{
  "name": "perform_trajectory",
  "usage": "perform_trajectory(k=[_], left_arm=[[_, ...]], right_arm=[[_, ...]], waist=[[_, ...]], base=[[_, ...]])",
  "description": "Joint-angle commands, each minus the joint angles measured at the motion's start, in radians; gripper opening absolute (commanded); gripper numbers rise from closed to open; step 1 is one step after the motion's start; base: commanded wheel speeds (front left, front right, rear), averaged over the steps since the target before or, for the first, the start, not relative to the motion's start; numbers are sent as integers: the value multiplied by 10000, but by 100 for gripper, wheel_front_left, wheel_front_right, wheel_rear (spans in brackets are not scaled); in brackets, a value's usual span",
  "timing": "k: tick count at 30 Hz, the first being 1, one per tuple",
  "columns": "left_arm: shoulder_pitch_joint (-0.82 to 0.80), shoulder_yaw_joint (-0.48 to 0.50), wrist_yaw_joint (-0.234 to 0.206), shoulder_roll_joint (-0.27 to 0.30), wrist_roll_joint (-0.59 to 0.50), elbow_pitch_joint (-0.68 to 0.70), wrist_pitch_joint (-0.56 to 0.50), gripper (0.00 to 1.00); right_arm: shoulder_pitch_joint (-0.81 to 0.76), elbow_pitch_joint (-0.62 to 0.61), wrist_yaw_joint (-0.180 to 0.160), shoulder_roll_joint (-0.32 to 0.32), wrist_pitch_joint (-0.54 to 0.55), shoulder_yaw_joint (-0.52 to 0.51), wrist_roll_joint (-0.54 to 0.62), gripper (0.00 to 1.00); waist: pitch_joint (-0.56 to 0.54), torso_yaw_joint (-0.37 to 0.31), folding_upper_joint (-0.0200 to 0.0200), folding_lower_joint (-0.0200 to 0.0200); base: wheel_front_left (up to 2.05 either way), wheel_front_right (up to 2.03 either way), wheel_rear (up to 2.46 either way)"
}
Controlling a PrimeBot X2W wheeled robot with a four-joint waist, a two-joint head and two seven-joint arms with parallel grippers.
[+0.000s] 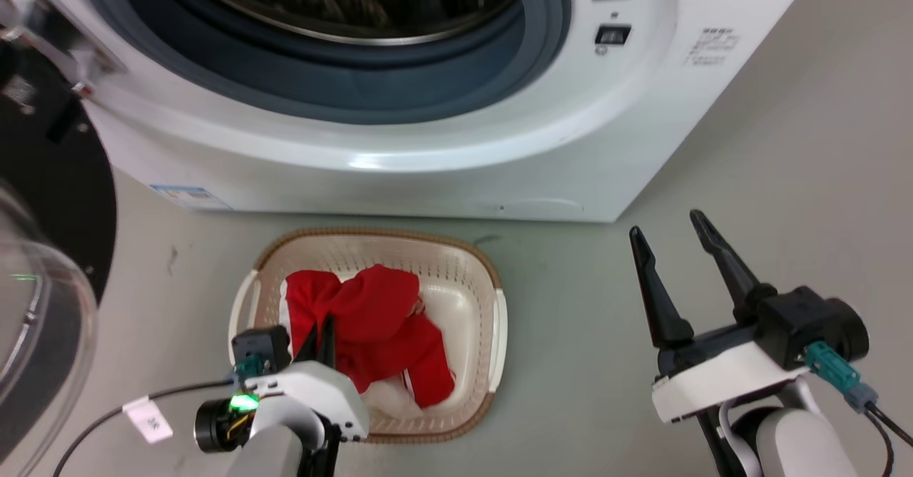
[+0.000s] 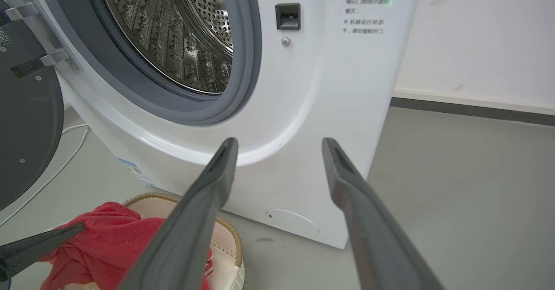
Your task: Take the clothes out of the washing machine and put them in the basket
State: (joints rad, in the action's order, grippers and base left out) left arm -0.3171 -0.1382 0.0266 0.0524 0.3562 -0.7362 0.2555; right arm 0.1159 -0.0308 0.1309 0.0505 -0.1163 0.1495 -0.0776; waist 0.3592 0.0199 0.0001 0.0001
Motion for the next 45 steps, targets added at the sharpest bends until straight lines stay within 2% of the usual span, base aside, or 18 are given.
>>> perform_trajectory(k=[1, 6, 11, 17, 21, 22, 23, 28, 34, 45], left_arm=[[-440, -39, 71, -10, 53, -447, 53, 0], [-1782, -105, 133, -19, 187, -2340, 104, 0], [-2622, -30, 96, -19, 368, -3645, 105, 0], [-3035, 37, -30, 151, 386, -4803, 98, 0], [-3009, 62, -148, 257, 341, -4883, 99, 0], [-2938, 88, -159, 276, 334, -4749, 99, 31], [-2831, 90, -143, 296, 276, -4606, 99, 100], [-2159, 321, -106, 298, 148, -3747, 98, 100], [-1218, 657, 146, 343, -280, -2224, 98, 100], [301, 1524, 445, 244, -1539, 2109, 100, 100]], right_arm=[[263, -84, -5, -6, 4, 38, 83, 100], [666, -164, -5, -6, -54, 118, 192, 100], [1000, -177, -3, -6, -169, 183, 186, 100], [1213, 2, -5, -6, -357, 307, 97, 100], [1321, 253, -5, -6, -485, 321, 12, 100], [1312, 329, -5, -6, -528, 297, -11, 100], [1291, 427, -5, -6, -561, 281, -2, 100], [999, 914, -5, -6, -673, 234, 39, 100], [535, 1246, -5, -6, -710, 109, -22, 100], [-446, 995, -3, -6, -749, -561, 69, 100]], waist=[[880, -175, -1, -1], [1905, -358, -1, -1], [2725, -540, -1, -1], [3199, -704, -1, -1], [3102, -774, -1, -1], [2981, -766, -1, -1], [2822, -754, -1, -1], [1566, -649, -1, -1], [-82, -515, -1, -1], [-2033, -346, -1, -1]], base=[[0, 0, 0], [0, 0, 0], [0, 0, 0], [0, 0, 0], [0, 0, 0], [0, 0, 0], [0, 0, 0], [0, 0, 0], [0, 0, 0], [0, 0, 0]])
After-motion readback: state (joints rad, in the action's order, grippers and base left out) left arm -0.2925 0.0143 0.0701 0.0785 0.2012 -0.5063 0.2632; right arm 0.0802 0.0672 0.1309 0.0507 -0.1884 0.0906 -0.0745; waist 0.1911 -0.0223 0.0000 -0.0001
